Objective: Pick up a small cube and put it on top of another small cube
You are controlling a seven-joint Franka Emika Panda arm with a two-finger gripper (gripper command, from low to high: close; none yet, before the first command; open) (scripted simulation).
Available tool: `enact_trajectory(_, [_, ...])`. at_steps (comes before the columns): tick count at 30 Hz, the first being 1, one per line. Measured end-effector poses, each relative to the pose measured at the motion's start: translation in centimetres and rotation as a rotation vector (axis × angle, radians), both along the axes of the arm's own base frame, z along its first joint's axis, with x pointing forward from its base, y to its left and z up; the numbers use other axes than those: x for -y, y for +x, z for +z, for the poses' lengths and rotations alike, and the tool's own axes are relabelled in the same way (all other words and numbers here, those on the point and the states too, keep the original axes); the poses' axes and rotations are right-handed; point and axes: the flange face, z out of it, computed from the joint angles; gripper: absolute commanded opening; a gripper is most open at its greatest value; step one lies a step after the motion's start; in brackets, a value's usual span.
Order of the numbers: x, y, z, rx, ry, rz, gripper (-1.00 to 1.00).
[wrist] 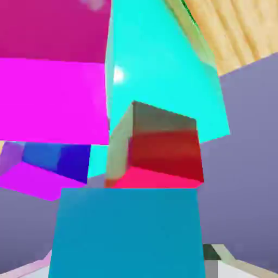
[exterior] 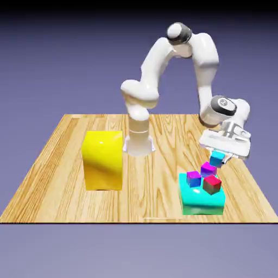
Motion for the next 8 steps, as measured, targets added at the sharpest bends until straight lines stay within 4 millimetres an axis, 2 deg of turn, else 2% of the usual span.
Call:
enact_trajectory(5, [2.2, 3.3, -4.2, 0.002, 0.0, 0.001, -1.0])
enact_trajectory(6, [2.4, 3.6, -4.6, 0.0, 0.0, 0.0, 1.0])
enact_trajectory(8, [2.4, 3.6, -4.6, 0.0, 0.0, 0.001, 1.0])
